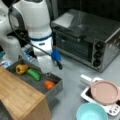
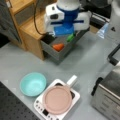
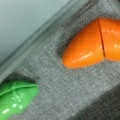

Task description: Open the drawer. Pick up the carrot. Put the carrots in the drawer.

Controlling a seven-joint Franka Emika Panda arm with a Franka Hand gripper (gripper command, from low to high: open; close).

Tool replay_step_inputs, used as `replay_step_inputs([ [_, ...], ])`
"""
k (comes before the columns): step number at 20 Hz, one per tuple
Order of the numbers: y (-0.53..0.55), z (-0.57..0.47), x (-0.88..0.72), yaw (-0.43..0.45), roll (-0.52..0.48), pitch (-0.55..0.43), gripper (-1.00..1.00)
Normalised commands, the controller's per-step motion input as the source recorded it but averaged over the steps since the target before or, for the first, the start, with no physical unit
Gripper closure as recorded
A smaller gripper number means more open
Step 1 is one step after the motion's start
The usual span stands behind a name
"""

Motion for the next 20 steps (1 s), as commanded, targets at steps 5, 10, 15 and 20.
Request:
replay_step_inputs([
  [5, 0.27, -0.26, -0.29, -0.403, -0.004, -0.239, -1.00],
  [10, 0.27, -0.12, -0.20, -0.307, 0.148, -0.052, -1.00],
  [15, 0.31, 0.02, -0.08, -0.466, 0.107, 0.116, -1.00],
  [20, 0.25, 0.12, 0.02, -0.412, 0.100, 0.138, -1.00],
])
